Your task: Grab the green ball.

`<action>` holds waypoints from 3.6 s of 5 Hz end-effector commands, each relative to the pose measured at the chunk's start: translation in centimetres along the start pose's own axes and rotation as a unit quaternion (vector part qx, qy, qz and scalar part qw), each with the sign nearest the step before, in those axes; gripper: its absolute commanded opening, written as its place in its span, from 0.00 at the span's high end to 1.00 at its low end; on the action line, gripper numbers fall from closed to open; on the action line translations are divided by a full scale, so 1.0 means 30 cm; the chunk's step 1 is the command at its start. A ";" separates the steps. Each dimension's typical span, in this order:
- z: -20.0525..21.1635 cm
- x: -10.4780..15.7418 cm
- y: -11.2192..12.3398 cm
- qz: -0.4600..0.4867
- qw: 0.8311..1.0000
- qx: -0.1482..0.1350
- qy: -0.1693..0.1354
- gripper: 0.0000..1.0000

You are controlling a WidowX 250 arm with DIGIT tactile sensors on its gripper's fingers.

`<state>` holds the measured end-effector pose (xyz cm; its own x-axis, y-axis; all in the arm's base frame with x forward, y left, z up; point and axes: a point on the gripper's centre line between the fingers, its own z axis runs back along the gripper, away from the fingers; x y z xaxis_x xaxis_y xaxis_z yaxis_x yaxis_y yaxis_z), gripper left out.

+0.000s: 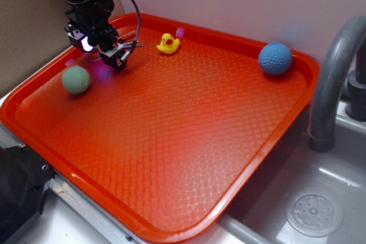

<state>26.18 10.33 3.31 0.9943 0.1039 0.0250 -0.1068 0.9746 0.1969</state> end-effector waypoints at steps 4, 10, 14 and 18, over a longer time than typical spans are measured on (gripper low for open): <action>0.096 -0.124 0.150 0.015 0.998 0.057 0.034 0.00; 0.267 -0.319 0.207 -0.026 0.997 0.038 0.064 0.00; 0.307 -0.407 0.170 -0.067 0.996 0.004 0.063 0.00; 0.253 -0.455 0.023 -0.129 0.987 -0.054 0.072 0.00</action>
<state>12.20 7.70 9.64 0.9769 -0.1338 -0.1667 0.1448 0.9879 0.0558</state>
